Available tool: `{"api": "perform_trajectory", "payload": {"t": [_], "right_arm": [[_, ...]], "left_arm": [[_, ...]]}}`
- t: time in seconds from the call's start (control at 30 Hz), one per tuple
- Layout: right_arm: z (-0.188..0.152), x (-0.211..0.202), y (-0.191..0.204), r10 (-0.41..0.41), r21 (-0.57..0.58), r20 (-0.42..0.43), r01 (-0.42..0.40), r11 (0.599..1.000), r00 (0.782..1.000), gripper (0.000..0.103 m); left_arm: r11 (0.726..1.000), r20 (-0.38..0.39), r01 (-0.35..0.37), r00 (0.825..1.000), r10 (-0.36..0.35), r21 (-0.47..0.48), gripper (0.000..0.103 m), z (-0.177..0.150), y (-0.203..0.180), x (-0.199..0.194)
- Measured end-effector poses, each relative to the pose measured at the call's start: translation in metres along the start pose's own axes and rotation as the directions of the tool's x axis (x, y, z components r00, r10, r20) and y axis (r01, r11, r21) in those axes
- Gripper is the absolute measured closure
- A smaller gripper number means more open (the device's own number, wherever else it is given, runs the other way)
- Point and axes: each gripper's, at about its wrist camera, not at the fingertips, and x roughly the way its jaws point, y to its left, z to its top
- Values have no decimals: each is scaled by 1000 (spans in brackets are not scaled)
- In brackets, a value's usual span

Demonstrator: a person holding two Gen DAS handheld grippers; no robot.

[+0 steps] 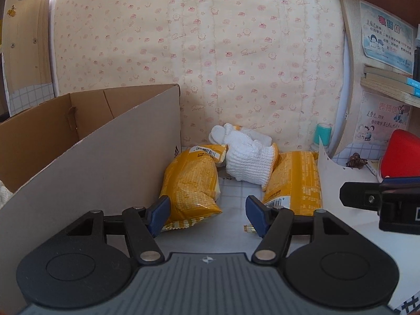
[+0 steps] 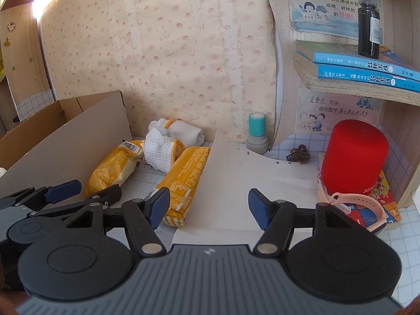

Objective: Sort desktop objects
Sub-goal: 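Move both tools back toward the yellow bags on the table, then grasp the long yellow snack bag with the right gripper while the left grasps another yellow bag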

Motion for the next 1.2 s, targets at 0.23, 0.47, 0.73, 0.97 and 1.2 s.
{"api": "perform_trajectory", "payload": {"t": [0.23,0.47,0.73,0.97,1.2], "right_arm": [[-1,2,-2,-4,-7,-4,4,1000,1000,38],[-1,3,-4,-7,-6,-6,7,1000,1000,38],[-1,4,-3,-8,-7,-7,8,1000,1000,38],[-5,7,3,-9,-4,-17,9,1000,1000,38],[-9,22,16,-25,23,-58,27,999,998,38]], "left_arm": [[997,-16,-63,998,63,40,30,4,-2,18],[996,-41,-51,998,54,79,20,6,-2,34],[999,-28,-12,1000,13,42,56,8,9,30],[999,12,-14,1000,14,31,56,1,14,5],[999,80,11,997,-15,53,57,-7,21,-33]]}}
